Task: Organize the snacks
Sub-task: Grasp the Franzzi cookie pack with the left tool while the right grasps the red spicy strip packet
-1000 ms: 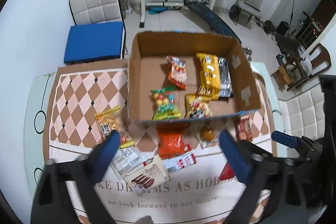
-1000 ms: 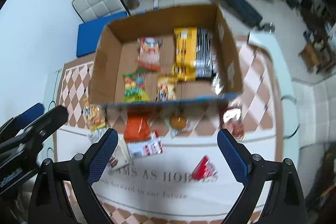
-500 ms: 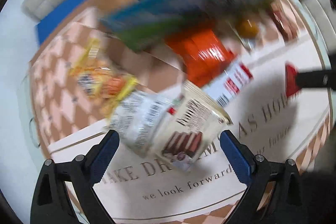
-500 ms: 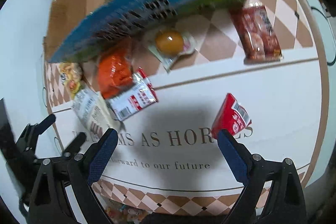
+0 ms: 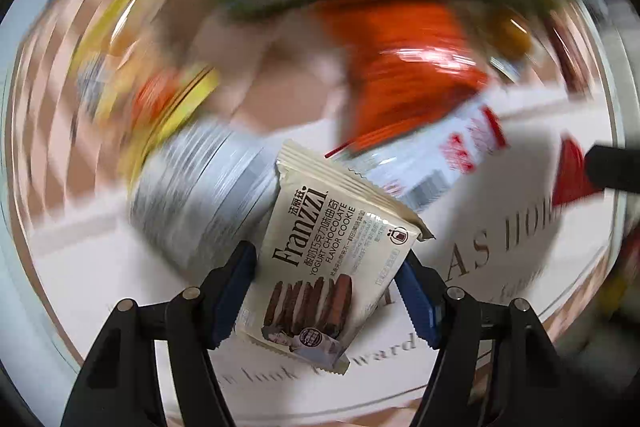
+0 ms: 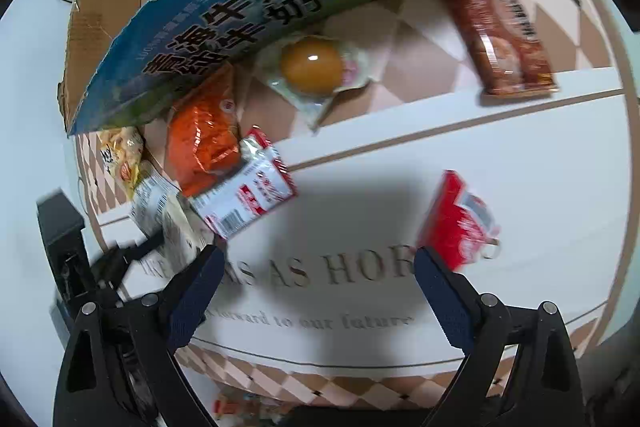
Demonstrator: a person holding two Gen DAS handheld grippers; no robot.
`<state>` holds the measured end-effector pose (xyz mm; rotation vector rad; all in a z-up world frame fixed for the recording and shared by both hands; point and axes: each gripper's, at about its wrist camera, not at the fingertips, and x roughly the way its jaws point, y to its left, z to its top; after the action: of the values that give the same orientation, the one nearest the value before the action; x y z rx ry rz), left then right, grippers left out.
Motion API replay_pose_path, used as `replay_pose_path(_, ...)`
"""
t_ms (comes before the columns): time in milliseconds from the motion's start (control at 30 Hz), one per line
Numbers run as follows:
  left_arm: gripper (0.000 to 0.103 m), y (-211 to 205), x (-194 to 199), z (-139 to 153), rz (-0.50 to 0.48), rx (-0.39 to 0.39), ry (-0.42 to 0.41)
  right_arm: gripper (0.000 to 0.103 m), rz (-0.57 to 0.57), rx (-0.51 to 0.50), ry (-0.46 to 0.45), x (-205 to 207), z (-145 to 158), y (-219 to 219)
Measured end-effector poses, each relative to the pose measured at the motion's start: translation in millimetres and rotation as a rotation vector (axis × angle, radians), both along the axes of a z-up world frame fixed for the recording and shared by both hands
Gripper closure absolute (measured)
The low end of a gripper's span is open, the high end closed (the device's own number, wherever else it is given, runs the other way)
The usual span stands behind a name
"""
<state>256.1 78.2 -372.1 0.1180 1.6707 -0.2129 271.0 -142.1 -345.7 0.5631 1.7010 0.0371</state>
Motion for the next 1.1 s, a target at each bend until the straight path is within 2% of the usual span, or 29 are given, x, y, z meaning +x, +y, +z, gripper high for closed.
replay_pose_path(100, 0.035, 27.3, -11.4, -1.4, 0.194, -0.018, 0.028, 0.005, -0.060, 0.024, 0.035, 9.7, -16.8, 16.5)
replay_pose_path(200, 0.035, 42.5, -25.5, -2.2, 0.299, -0.027, 0.036, 0.006, -0.101, 0.022, 0.071, 18.2, -35.3, 39.4)
replay_pose_path(300, 0.035, 51.7, -38.4, -3.6, 0.342, -0.028, 0.036, 0.006, -0.102, -0.006, 0.091, 25.3, -49.8, 63.9)
replay_pose_path(400, 0.035, 55.8, -47.0, -3.4, 0.345, -0.014, 0.025, 0.005, -0.088, -0.056, 0.105, 30.6, -59.2, 87.5)
replay_pose_path(467, 0.035, 57.7, -54.1, -6.1, 0.345, 0.004, 0.026, 0.006, -0.079, -0.086, 0.081, 34.7, -56.9, 100.7)
replay_pose_path(633, 0.035, 62.5, -65.6, -17.2, 0.381, 0.016, 0.043, 0.006, 0.075, -0.248, 0.090, 39.8, -58.9, 138.2)
replay_pose_path(700, 0.035, 62.9, -72.3, -19.0, 0.380, 0.022, 0.040, 0.006, 0.148, -0.267, 0.058, 36.8, -56.8, 148.8)
replay_pose_path(833, 0.035, 68.9, -80.7, -20.6, 0.389, 0.022, 0.047, 0.006, 0.387, -0.313, 0.019, 18.1, -56.2, 164.3)
replay_pose_path(900, 0.035, 75.2, -84.7, -20.3, 0.396, 0.014, 0.049, 0.007, 0.435, -0.317, 0.031, 7.0, -57.1, 158.1)
replay_pose_path(967, 0.035, 85.0, -78.9, -18.7, 0.405, 0.009, 0.049, 0.010, 0.348, -0.255, 0.043, 1.4, -53.3, 141.6)
replay_pose_path(1033, 0.035, 93.5, -76.2, -24.9, 0.414, 0.004, 0.049, 0.010, 0.192, -0.170, 0.031, 4.0, -46.7, 125.3)
replay_pose_path(1100, 0.035, 97.7, -77.9, -26.8, 0.428, 0.004, 0.049, 0.010, 0.096, -0.153, 0.012, 13.2, -41.9, 121.6)
